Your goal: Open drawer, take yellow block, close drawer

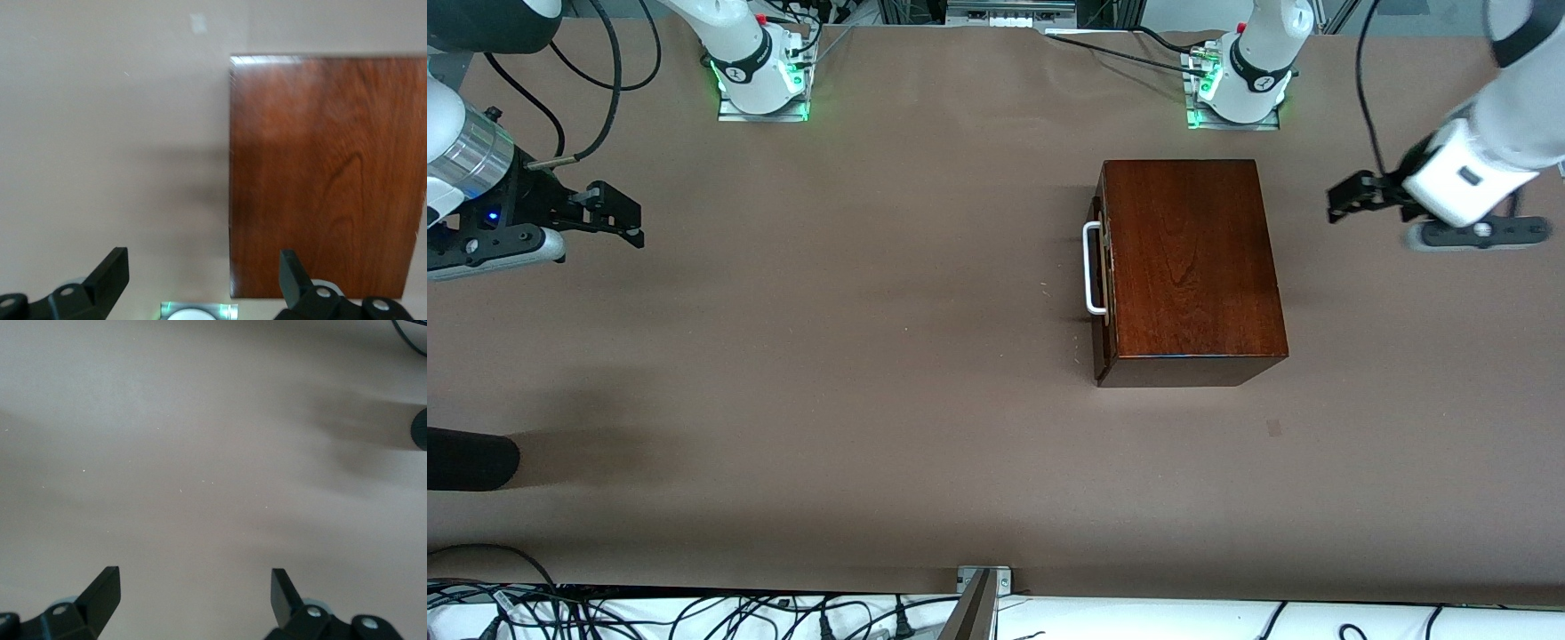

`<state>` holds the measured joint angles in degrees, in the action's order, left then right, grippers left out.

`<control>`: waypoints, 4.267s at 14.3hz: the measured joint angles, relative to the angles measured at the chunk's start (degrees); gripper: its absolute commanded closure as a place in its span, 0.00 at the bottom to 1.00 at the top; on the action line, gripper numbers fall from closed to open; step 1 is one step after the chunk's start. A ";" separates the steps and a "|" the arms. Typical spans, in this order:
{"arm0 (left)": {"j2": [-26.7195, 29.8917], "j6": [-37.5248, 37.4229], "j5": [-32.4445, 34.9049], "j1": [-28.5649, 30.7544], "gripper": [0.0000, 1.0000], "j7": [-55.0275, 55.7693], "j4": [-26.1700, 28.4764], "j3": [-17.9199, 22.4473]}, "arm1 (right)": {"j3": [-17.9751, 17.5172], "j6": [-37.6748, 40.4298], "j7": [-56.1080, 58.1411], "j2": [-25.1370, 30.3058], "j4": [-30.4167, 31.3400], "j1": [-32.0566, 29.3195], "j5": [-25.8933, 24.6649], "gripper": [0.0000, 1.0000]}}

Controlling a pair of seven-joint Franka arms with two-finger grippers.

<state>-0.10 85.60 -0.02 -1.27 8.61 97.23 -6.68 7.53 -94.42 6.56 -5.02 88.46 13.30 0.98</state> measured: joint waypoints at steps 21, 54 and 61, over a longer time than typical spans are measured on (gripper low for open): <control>-32.82 11.27 22.37 -19.08 0.00 43.52 -7.96 -24.81 | 0.01 0.11 0.07 0.20 -0.14 0.04 -0.08 0.00; -38.01 30.29 26.06 -24.05 0.00 55.50 -8.13 -24.46 | 0.11 1.19 0.07 0.23 -1.34 -0.03 -0.09 0.00; -35.69 20.06 24.70 -24.00 0.00 55.52 -15.84 -24.93 | 0.11 1.46 0.07 0.23 -1.36 -0.03 -0.09 0.00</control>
<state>-35.79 105.66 24.68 -25.26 64.14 81.39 -31.61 7.64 -92.96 6.63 -4.79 87.10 13.27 0.89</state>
